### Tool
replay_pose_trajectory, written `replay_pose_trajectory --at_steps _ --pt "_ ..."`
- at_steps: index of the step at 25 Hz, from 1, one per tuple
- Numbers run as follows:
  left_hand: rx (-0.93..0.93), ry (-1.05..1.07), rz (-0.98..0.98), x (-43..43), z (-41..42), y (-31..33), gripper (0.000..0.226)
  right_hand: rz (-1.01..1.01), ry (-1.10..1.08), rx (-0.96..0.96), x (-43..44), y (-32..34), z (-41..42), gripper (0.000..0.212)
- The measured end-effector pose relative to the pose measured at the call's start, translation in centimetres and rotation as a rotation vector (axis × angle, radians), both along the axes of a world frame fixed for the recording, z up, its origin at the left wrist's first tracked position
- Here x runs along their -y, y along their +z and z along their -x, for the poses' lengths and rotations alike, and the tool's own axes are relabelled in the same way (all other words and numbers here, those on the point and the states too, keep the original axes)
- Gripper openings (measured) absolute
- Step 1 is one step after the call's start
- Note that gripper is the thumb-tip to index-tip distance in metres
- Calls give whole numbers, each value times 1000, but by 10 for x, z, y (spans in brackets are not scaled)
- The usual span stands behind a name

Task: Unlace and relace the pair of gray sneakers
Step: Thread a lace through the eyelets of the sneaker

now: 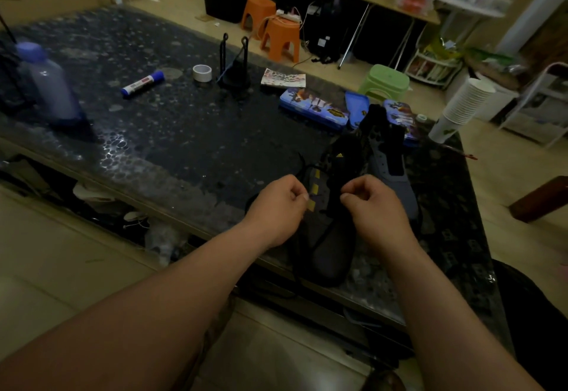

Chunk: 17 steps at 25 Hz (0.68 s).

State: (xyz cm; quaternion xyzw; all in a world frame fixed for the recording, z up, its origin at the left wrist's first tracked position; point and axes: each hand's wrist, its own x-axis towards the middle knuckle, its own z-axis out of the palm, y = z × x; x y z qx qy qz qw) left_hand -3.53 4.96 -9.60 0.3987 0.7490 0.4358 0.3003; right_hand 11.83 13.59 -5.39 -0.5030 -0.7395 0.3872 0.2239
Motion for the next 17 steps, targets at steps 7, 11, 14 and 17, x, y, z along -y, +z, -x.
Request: replay_pose_trajectory --at_steps 7,11,14,17 --pt "-38 -2 -2 1 -3 0 17 -91 99 197 6 0 -1 24" --pt "-14 -10 20 0 -2 1 18 -31 118 177 4 -1 -2 28" --pt "-47 -16 27 -2 -3 2 18 10 116 136 3 -2 -3 28" --pt "-76 -22 21 -5 -3 6 18 38 126 104 7 1 -3 27"
